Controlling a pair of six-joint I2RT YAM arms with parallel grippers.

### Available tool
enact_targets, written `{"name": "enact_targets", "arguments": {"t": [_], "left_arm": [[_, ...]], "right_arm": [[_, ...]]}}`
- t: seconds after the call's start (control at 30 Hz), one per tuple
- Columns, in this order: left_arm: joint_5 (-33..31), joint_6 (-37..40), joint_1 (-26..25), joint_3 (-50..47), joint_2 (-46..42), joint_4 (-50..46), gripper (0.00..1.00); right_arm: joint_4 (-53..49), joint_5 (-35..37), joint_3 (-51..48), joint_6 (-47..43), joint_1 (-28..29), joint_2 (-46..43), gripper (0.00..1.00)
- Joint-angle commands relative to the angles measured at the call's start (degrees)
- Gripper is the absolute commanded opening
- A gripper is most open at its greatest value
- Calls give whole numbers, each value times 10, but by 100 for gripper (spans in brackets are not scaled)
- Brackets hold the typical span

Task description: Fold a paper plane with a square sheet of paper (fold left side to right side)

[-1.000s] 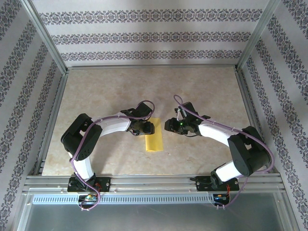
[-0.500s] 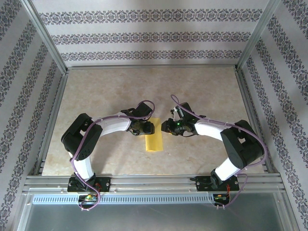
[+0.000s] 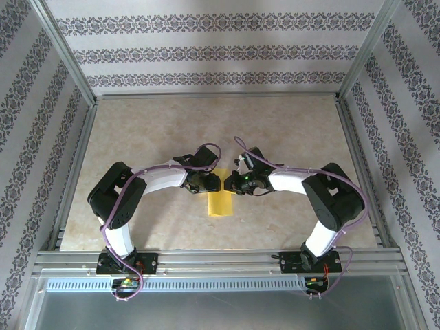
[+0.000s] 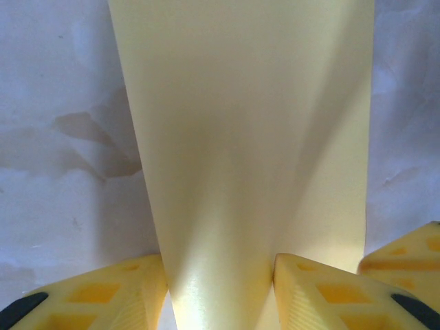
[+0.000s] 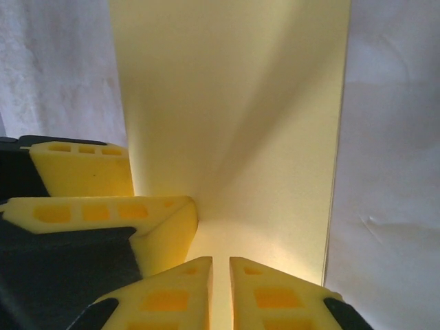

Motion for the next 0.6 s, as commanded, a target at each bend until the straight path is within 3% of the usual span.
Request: {"name": "enact_targets", "arguments": {"t": [0.0,0.33,0.57], "left_arm": [[-14,-3,-11,-7,34,-35,47],[-18,-10,-9,-21,12,-19,47],[-19,-10,0,-41,-54,8,54]], "right_arm": [[-2,-1,14,-3,7,14,13],[-60,34,20,-24,9,37,6],[-105,64,29,-43,12,48,0]]}}
